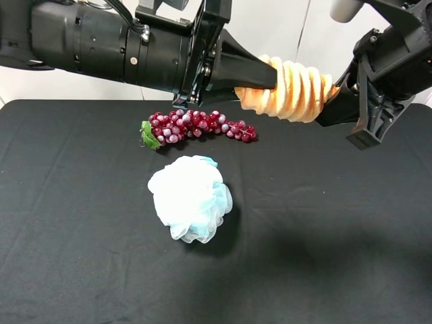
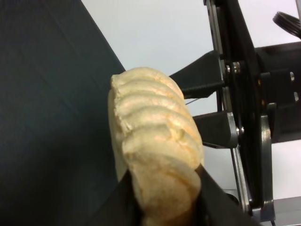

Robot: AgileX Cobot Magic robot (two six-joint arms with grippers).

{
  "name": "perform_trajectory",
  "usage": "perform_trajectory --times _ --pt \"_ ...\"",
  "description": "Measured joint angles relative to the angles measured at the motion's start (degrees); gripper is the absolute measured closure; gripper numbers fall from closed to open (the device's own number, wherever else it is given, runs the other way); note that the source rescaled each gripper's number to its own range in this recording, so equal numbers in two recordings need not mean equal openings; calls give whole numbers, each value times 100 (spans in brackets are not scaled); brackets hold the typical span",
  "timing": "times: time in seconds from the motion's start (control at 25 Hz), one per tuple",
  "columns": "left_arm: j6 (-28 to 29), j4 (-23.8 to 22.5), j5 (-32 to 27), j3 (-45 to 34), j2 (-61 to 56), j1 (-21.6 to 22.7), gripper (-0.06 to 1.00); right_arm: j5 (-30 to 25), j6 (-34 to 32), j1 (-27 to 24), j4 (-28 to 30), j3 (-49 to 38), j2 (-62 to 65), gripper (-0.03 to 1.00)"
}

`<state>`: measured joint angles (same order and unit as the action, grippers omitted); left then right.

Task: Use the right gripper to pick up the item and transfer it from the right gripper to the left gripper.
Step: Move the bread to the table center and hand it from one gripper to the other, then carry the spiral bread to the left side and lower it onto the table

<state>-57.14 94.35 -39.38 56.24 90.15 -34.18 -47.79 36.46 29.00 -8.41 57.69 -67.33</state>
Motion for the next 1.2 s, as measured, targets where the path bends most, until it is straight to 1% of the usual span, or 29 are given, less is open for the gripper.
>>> perform_trajectory --times 0.04,0.12,0.16,0.24,0.28,0.36,0.48,0.64,0.76,0.88,0.92,0.96,1.0,1.04,1.2 --pt "0 0 0 0 0 0 87 12 0 0 21 0 0 71" --pt "0 5 -6 0 0 0 88 19 -135 0 107 -6 0 29" --pt "0 0 -27 0 0 0 88 19 -233 0 149 -6 0 16" --pt "0 0 -40 0 0 0 89 19 -377 0 178 -6 0 4" --pt "0 0 -40 0 0 0 89 19 -414 0 178 -6 0 1" --pt "0 5 -40 0 0 0 90 -18 -446 0 161 -6 0 -2" --pt "0 10 -40 0 0 0 90 -176 -472 0 86 -6 0 -3" --pt "0 10 -40 0 0 0 91 -646 -550 0 61 -6 63 -3" --pt "0 10 -40 0 0 0 91 -954 -751 0 35 -6 219 -3" --pt "0 10 -40 0 0 0 91 -1314 -1204 0 59 -6 401 -3" --pt "0 10 -40 0 0 0 91 -1314 -1204 0 59 -6 401 -3" --pt "0 10 -40 0 0 0 91 -1454 -1358 0 93 -6 454 -3" --pt "0 10 -40 0 0 0 92 -1631 -1543 0 129 -6 497 -3" --pt "0 17 -40 0 0 0 92 -1997 -1912 0 255 -6 573 -3" --pt "0 17 -40 0 0 0 93 -2150 -2647 0 451 -6 839 -3"
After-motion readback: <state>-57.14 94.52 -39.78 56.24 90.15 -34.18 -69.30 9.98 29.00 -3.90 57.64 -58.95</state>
